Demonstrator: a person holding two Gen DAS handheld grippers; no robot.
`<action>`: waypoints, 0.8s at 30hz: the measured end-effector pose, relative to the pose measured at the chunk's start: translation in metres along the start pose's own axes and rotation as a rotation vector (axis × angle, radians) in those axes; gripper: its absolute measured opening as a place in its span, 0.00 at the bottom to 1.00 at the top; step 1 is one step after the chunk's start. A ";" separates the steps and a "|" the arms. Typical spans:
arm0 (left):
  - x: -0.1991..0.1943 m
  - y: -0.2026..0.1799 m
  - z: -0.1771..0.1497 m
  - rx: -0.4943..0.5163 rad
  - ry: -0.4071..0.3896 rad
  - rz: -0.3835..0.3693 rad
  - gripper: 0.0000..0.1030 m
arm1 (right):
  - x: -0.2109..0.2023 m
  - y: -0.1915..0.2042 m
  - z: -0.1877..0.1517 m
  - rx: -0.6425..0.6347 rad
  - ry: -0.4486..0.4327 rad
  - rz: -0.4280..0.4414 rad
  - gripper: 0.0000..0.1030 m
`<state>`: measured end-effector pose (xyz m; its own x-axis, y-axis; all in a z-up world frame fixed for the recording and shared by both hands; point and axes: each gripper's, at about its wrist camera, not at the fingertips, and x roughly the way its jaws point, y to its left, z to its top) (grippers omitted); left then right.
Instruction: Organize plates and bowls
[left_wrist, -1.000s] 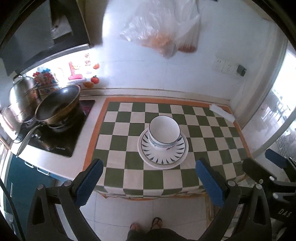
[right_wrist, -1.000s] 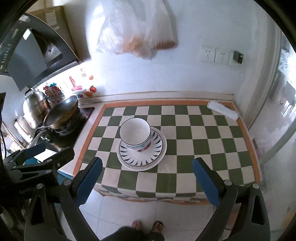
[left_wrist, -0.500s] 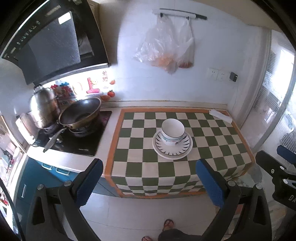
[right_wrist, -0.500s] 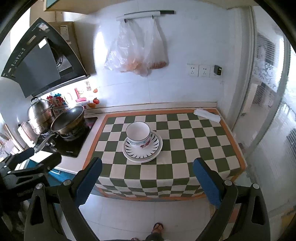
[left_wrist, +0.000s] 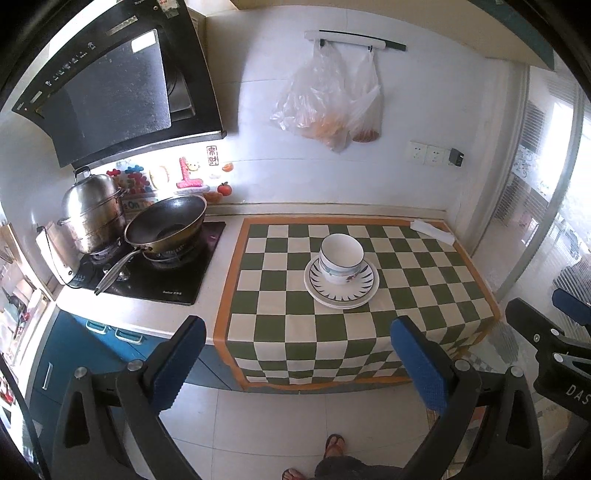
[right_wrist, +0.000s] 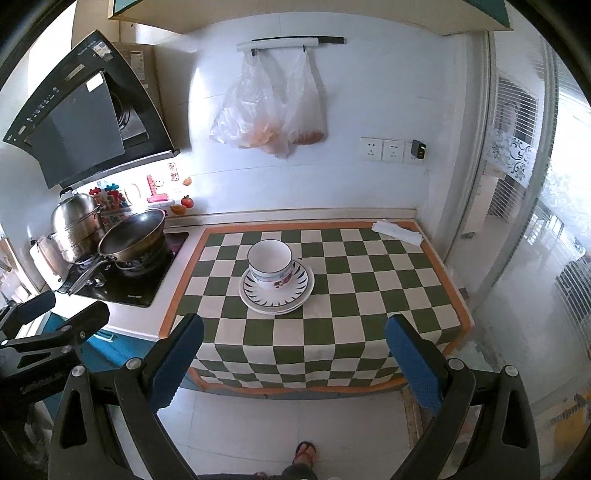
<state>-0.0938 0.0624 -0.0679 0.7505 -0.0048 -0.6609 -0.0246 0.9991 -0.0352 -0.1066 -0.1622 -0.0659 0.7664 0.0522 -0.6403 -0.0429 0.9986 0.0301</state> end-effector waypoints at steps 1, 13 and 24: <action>0.000 0.000 -0.001 -0.001 0.002 0.000 1.00 | -0.001 0.000 -0.002 0.002 0.000 -0.004 0.98; -0.009 -0.003 0.002 0.015 -0.015 -0.013 1.00 | -0.002 -0.007 -0.005 0.014 0.011 -0.017 0.98; -0.005 -0.005 0.004 0.019 -0.009 -0.018 1.00 | 0.003 -0.013 -0.002 0.024 0.015 -0.034 0.98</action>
<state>-0.0943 0.0573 -0.0614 0.7568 -0.0220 -0.6533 0.0014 0.9995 -0.0320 -0.1047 -0.1746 -0.0700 0.7577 0.0189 -0.6523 -0.0015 0.9996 0.0272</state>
